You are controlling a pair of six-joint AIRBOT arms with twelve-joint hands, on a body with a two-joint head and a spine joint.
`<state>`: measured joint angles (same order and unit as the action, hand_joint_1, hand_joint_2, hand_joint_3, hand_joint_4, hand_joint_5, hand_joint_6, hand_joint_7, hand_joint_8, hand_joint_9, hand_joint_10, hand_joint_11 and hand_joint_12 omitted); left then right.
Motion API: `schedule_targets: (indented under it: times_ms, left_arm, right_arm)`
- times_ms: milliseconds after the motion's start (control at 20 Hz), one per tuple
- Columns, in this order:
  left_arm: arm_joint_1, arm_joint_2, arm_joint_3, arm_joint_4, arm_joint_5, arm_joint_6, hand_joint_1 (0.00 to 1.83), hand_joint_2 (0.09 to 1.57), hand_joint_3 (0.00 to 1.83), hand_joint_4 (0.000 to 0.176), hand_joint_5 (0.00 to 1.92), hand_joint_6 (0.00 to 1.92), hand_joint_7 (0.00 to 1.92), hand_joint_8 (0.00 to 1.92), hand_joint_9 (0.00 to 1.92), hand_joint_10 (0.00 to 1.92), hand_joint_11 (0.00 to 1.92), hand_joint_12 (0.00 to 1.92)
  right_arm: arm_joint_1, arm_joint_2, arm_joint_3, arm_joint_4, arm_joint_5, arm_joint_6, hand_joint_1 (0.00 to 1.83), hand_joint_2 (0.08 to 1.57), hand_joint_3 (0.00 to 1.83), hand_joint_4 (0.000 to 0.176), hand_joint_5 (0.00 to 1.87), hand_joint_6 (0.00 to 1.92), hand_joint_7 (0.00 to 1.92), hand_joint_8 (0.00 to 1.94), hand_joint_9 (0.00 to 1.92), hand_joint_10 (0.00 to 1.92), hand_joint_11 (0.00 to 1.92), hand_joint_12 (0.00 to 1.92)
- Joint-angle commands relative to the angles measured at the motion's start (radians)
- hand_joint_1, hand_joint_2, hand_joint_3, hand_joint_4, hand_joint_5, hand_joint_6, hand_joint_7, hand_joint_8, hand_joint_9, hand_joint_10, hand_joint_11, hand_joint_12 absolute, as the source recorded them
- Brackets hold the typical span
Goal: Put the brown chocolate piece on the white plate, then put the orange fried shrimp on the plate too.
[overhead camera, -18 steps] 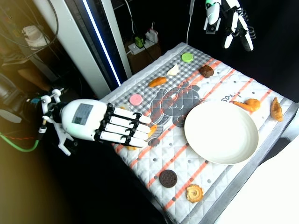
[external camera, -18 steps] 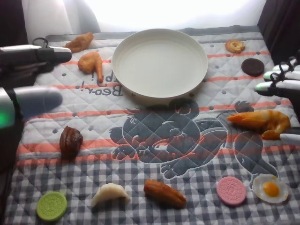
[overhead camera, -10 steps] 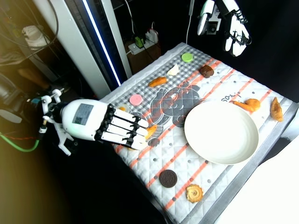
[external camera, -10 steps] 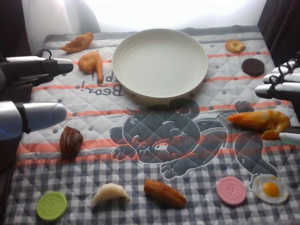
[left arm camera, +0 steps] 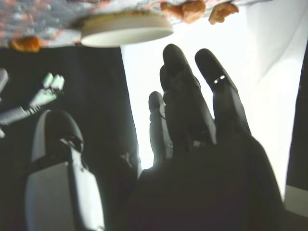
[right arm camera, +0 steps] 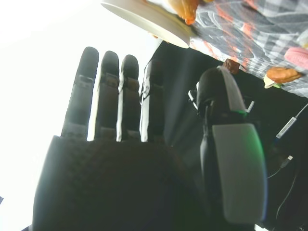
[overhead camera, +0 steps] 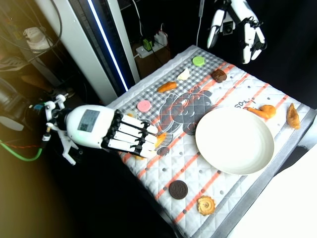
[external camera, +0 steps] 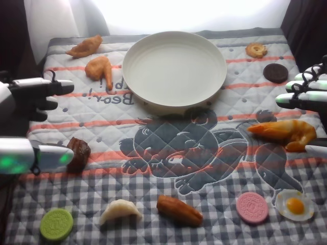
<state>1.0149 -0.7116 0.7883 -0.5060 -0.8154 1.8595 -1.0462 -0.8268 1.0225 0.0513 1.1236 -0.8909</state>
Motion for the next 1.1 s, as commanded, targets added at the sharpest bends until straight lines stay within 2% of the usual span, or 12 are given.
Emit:
schedule_targets:
  times_ms: [0,50,100,150,350,400,550,600,650,800,900,1050]
  left_arm:
    - [-0.016,-0.011,0.001,-0.01,-0.081,0.051,0.75,0.88,0.0,0.175,0.41,0.0,0.6,0.0,0.81,0.0,0.25,0.6]
    - [-0.022,-0.019,0.001,-0.025,-0.071,0.09,0.75,0.88,0.0,0.175,0.41,0.0,0.6,0.0,0.81,0.0,0.25,0.6]
    - [-0.027,-0.032,0.0,-0.043,-0.062,0.141,0.76,0.88,0.0,0.168,0.42,0.01,0.61,0.01,0.82,0.01,0.27,0.61]
    - [-0.033,-0.042,0.0,-0.063,-0.057,0.19,0.78,0.88,0.0,0.174,0.41,0.0,0.62,0.01,0.82,0.01,0.24,0.6]
    - [-0.05,-0.066,0.001,-0.101,-0.044,0.3,0.78,0.88,0.0,0.175,0.43,0.01,0.63,0.01,0.83,0.01,0.22,0.59]
    - [-0.055,-0.074,0.004,-0.105,-0.037,0.316,0.8,0.88,0.0,0.163,0.45,0.01,0.65,0.01,0.84,0.01,0.25,0.59]
    - [-0.066,-0.089,0.016,-0.107,-0.022,0.323,0.8,0.9,0.01,0.15,0.48,0.0,0.69,0.01,0.82,0.0,0.25,0.59]
    - [-0.07,-0.094,0.021,-0.107,-0.017,0.323,0.83,0.91,0.0,0.13,0.54,0.01,0.74,0.01,0.8,0.0,0.25,0.61]
    - [-0.073,-0.098,0.023,-0.107,-0.013,0.323,0.86,0.91,0.0,0.118,0.6,0.01,0.8,0.01,0.82,0.0,0.25,0.63]
    - [-0.08,-0.109,0.035,-0.107,0.002,0.323,0.91,0.93,0.0,0.106,0.71,0.01,0.89,0.01,0.87,0.01,0.25,0.65]
    - [-0.084,-0.117,0.044,-0.111,0.017,0.324,0.99,0.94,0.0,0.085,0.8,0.01,0.94,0.0,0.9,0.01,0.25,0.67]
    - [-0.088,-0.128,0.056,-0.121,0.029,0.324,1.03,0.93,0.0,0.09,0.82,0.0,0.94,0.0,0.9,0.0,0.21,0.71]
  right_arm:
    - [0.012,0.009,0.003,0.015,0.128,0.006,0.7,1.23,0.0,0.023,0.48,0.0,0.42,0.0,0.36,0.0,0.16,0.44]
    - [0.012,0.01,0.002,0.013,0.129,0.007,0.7,1.23,0.0,0.023,0.48,0.0,0.42,0.0,0.36,0.0,0.16,0.44]
    - [0.012,0.012,0.001,0.012,0.131,0.008,0.7,1.24,0.0,0.05,0.47,0.0,0.42,0.0,0.36,0.0,0.15,0.44]
    - [0.012,0.013,0.0,0.011,0.132,0.01,0.69,1.24,0.0,0.063,0.47,0.0,0.43,0.0,0.37,0.0,0.16,0.44]
    - [0.012,0.015,-0.001,0.011,0.132,0.012,0.69,1.24,0.0,0.064,0.47,0.0,0.43,0.0,0.37,0.0,0.16,0.44]
    - [0.012,0.015,-0.001,0.011,0.133,0.013,0.69,1.24,0.0,0.055,0.48,0.0,0.44,0.0,0.38,0.0,0.17,0.45]
    - [0.012,0.015,-0.001,0.011,0.133,0.013,0.7,1.24,0.0,0.061,0.48,0.0,0.44,0.0,0.38,0.0,0.16,0.49]
    - [0.012,0.015,-0.001,0.011,0.133,0.013,0.7,1.24,0.0,0.065,0.48,0.0,0.44,0.0,0.38,0.0,0.15,0.5]
    - [0.012,0.015,-0.001,0.011,0.133,0.013,0.7,1.24,0.0,0.055,0.48,0.0,0.44,0.0,0.38,0.0,0.16,0.5]
    - [0.011,0.015,-0.002,0.011,0.133,0.013,0.69,1.24,0.0,0.044,0.48,0.0,0.44,0.0,0.38,0.0,0.16,0.51]
    - [0.01,0.015,-0.002,0.011,0.133,0.013,0.67,1.25,0.0,0.048,0.47,0.0,0.43,0.0,0.38,0.0,0.15,0.51]
    - [0.01,0.015,-0.003,0.011,0.133,0.013,0.67,1.25,0.0,0.053,0.47,0.0,0.44,0.0,0.39,0.01,0.16,0.53]
